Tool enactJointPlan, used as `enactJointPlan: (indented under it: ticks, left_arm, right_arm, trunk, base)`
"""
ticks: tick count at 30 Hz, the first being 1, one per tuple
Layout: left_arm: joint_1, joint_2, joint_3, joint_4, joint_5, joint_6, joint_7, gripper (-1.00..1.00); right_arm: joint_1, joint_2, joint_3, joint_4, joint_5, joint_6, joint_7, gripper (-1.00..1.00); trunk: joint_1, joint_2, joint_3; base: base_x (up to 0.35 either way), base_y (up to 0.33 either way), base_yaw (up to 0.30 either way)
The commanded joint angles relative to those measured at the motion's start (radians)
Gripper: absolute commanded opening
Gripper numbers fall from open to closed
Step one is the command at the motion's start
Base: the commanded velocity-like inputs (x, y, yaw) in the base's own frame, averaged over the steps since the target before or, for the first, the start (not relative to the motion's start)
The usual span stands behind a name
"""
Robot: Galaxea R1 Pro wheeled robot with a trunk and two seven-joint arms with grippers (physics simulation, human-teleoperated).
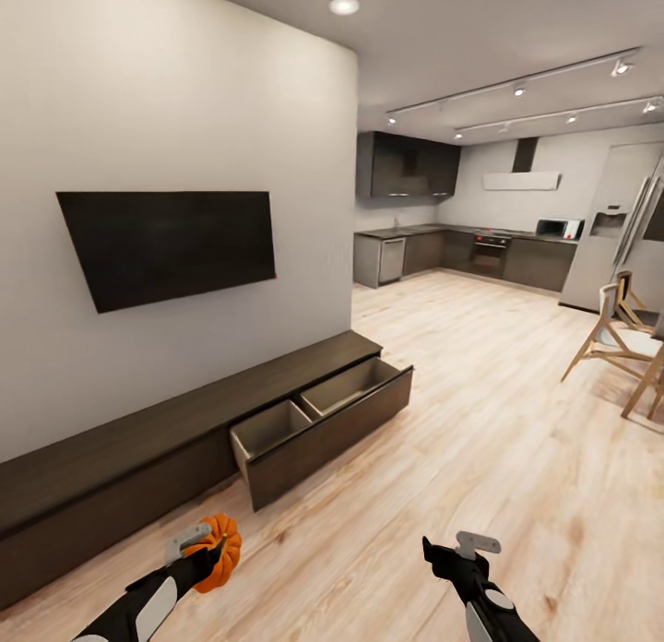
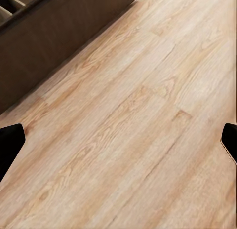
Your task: Place each of the two pumpkins and all three candles from the living room inside a cabinet in the living room (use any cabinet), then make sure every cabinet is closed, and position the cauldron so it is next to a table in the living room.
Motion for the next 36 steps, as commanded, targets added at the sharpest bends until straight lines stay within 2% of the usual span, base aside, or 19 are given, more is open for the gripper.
enactJointPlan:
  ticks: [1,36]
  left_arm:
    - [0.0,0.0,-0.002,-0.003,0.006,0.006,0.006,-1.0]
    - [0.0,-0.001,-0.001,-0.003,0.008,0.005,0.006,-1.0]
  right_arm:
    - [-0.001,0.001,-0.008,0.0,0.009,-0.003,0.006,1.0]
    - [-0.001,0.001,-0.008,0.002,0.009,-0.005,0.006,1.0]
  trunk:
    - [0.001,-0.001,-0.002]
    - [0.001,-0.001,0.03]
  base:
    - [0.231,-0.263,-0.001]
    - [0.232,-0.261,-0.217]
